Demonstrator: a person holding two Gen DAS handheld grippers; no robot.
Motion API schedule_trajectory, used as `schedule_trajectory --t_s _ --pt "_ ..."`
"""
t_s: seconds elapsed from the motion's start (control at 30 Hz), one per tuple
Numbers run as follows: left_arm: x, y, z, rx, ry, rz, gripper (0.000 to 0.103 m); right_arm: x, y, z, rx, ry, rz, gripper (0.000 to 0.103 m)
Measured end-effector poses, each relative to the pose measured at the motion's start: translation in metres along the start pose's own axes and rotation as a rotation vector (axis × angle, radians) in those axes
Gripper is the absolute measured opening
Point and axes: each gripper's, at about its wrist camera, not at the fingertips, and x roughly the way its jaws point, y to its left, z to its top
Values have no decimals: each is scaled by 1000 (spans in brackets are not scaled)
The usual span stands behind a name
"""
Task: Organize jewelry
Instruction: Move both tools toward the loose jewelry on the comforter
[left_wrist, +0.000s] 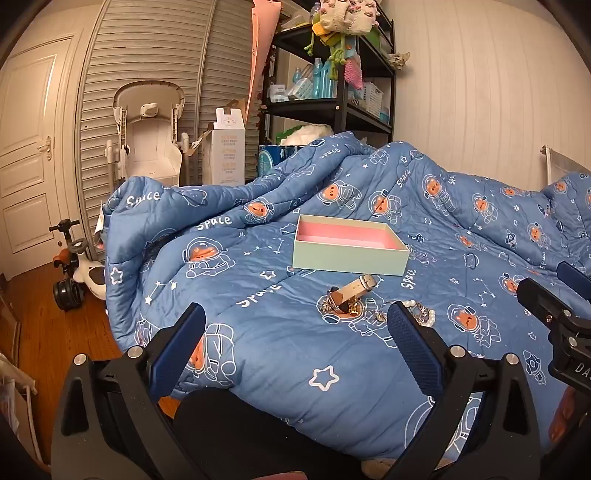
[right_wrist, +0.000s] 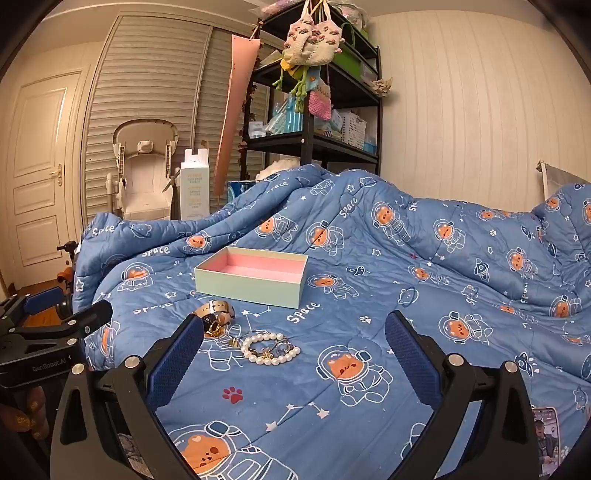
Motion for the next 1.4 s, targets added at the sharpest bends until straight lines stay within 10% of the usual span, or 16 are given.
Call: schedule_trajectory --t_s 1.4 --pt "13 -2 -3 -21 69 -67 97 18 1 -2 1 81 56 97"
